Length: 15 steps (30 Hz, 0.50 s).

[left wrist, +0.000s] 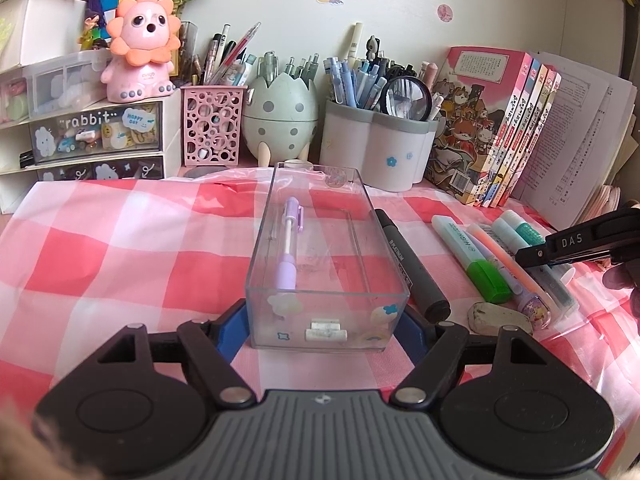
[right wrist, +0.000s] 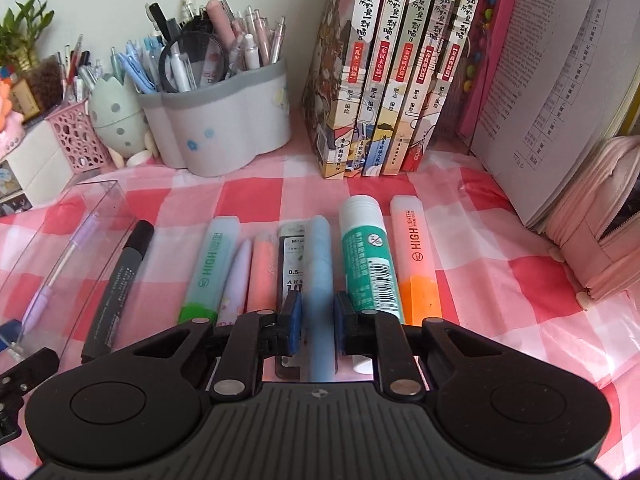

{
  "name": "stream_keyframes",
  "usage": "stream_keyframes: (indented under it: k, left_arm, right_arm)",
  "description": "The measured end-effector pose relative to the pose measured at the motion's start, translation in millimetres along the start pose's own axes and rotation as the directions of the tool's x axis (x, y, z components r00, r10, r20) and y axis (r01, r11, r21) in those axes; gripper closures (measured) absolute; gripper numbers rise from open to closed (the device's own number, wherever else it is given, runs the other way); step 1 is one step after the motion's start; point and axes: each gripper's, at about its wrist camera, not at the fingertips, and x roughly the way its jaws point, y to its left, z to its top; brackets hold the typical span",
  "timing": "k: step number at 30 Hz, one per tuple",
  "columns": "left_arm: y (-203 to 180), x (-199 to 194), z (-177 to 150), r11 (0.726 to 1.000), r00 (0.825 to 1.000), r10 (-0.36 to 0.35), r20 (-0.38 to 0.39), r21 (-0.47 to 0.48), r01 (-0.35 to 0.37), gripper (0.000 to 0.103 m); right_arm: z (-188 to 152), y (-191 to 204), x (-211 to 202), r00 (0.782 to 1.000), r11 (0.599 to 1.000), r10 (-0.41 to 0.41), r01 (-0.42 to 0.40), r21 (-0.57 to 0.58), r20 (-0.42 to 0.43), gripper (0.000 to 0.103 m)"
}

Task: Organize stationery
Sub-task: 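Grasp the light blue pen with the right tool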

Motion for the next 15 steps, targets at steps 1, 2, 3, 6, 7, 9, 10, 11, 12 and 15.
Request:
stream_keyframes:
  k: [1,2,3,6,7,9,10,11,12,15]
  left_arm:
    - [0,0,0,1.0,1.0,0.0,0.0,0.0,0.0,0.053]
    - [0,0,0,1.0,1.0,0.0,0.0,0.0,0.0,0.053]
    - [0,0,0,1.0,1.0,0.0,0.0,0.0,0.0,0.053]
    - [0,0,0,1.0,1.0,-0.001,0.0,-0.001,0.001,0.053]
    - [0,0,0,1.0,1.0,-0.001,0.0,-0.001,0.001,0.053]
    - [0,0,0,1.0,1.0,-0.001,0.0,-0.002,0.001,0.053]
    - [0,0,0,1.0,1.0,-0.001,0.001,-0.003,0.001,0.053]
    - [0,0,0,1.0,1.0,-0.001,0.001,-0.003,0.001,0.053]
    - [0,0,0,1.0,1.0,-0.001,0.001,-0.003,0.001,0.053]
    - [0,0,0,1.0,1.0,-0.001,0.001,-0.003,0.001,0.053]
  right_arm:
    - [0,0,-1,1.0,1.0,-0.001,0.001,0.002,-0.001,0.088]
    - [0,0,-1,1.0,1.0,-0.003,0.003,0.002,-0.002,0.088]
    - [1,0,-2,1.0,1.0,-0.002,0.002,0.003,-0.001,0.088]
    - [1,0,-5,1.0,1.0,-0.001,0.001,0.007,0.003,0.088]
    - [2,0,-5,1.0,1.0,-0.001,0.001,0.009,0.004,0.088]
    - [3,0,-6,1.0,1.0,0.002,-0.002,0.018,0.005,0.088]
    - [3,1,-7,1.0,1.0,0.005,-0.005,0.02,0.007,0.088]
    - [4,2,-8,1.0,1.0,0.008,-0.008,0.022,0.009,0.088]
    - [5,3,-10,1.0,1.0,0.011,-0.011,0.023,0.01,0.088]
    - [7,9,-13,1.0,0.999,0.029,-0.029,0.02,0.012,0.088]
